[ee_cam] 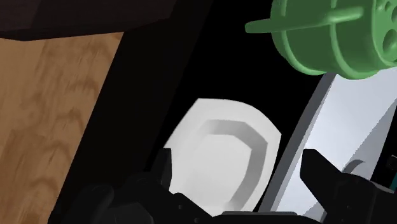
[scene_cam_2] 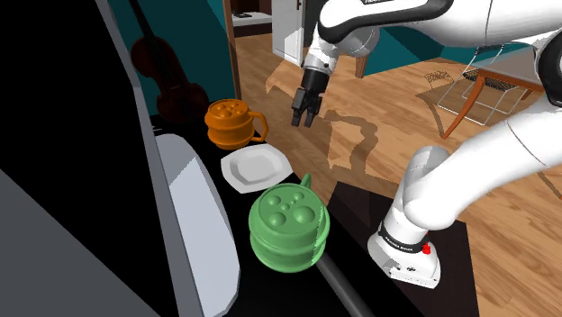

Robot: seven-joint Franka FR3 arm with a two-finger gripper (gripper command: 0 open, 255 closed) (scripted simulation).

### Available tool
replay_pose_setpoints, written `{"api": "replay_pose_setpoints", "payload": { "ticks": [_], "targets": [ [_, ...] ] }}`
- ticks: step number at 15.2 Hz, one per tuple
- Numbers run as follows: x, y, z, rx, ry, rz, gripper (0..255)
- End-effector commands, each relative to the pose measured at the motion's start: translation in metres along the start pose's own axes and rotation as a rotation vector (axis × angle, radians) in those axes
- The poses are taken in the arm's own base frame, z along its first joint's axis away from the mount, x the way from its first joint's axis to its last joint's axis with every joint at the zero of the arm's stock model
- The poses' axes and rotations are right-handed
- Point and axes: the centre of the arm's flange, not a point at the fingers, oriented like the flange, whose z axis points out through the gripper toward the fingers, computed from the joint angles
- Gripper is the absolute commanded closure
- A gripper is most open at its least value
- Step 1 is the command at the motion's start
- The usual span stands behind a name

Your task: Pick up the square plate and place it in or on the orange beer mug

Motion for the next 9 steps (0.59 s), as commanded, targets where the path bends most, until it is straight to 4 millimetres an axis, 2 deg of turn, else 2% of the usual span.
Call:
{"api": "replay_pose_setpoints", "payload": {
  "ticks": [1, 5, 9],
  "targets": [
    [0.013, 0.036, 0.011, 0.096, 0.027, 0.022, 0],
    [0.037, 0.102, 0.035, 0.285, 0.071, 0.063, 0],
    [0.059, 0.164, 0.070, 0.474, 0.114, 0.105, 0]
  ]
}}
